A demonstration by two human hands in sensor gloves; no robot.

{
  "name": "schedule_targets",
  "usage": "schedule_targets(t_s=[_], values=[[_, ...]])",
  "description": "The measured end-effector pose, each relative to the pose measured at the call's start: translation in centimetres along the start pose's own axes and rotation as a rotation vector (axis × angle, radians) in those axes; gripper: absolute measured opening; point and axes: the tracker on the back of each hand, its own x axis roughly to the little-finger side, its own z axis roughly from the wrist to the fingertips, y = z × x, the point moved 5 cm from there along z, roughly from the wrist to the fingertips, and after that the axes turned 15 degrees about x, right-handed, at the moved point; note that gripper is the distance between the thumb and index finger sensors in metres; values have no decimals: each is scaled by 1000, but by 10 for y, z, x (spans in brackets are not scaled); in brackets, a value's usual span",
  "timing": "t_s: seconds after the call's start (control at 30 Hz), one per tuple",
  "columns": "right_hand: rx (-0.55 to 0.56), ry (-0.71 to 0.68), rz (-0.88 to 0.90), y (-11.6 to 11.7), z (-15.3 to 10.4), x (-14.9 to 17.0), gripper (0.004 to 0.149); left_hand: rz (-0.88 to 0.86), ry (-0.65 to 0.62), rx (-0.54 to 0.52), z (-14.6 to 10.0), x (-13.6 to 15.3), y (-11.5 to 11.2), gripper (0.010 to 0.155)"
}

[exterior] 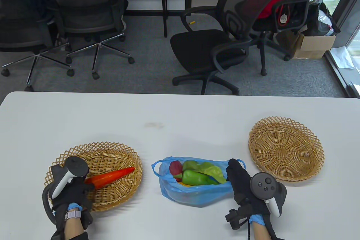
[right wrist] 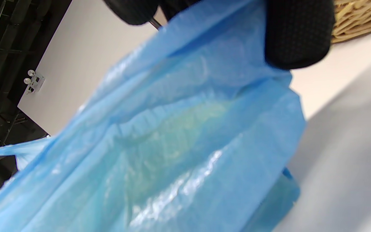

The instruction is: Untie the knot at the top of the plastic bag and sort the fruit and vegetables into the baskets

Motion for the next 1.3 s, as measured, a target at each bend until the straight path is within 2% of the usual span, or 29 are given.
schedule_targets(t_s=[0.13, 0.27, 0.37, 0.5, 0.63, 0.77, 0.9, 1.07, 1.3], values=[[1, -6, -6, 0, 0, 0, 56, -106, -165, -140, -28, -19, 19, 68], [1, -9, -6, 1, 0, -1, 56, -141, -389, -295, -73, -56, 37, 62], [2, -12, -4, 1, 0, -1, 56, -109, -519, -394, -105, -90, 40, 60], [1, -18, -6, 2, 0, -2, 56, -7, -674, -478, -139, -140, 28, 57], [-1, -21, -9, 3, 0, -2, 56, 146, -798, -432, -156, -195, -4, 48], [0, -19, -7, 2, 0, -2, 56, 332, -872, -308, -159, -252, -50, 47], [3, -21, 0, 2, 0, -3, 56, 459, -870, -232, -148, -294, -85, 47], [4, -24, 7, 2, 0, -3, 56, 565, -814, -195, -126, -326, -112, 48], [4, -28, 12, 2, 0, -3, 56, 738, -619, -269, -83, -346, -128, 62]])
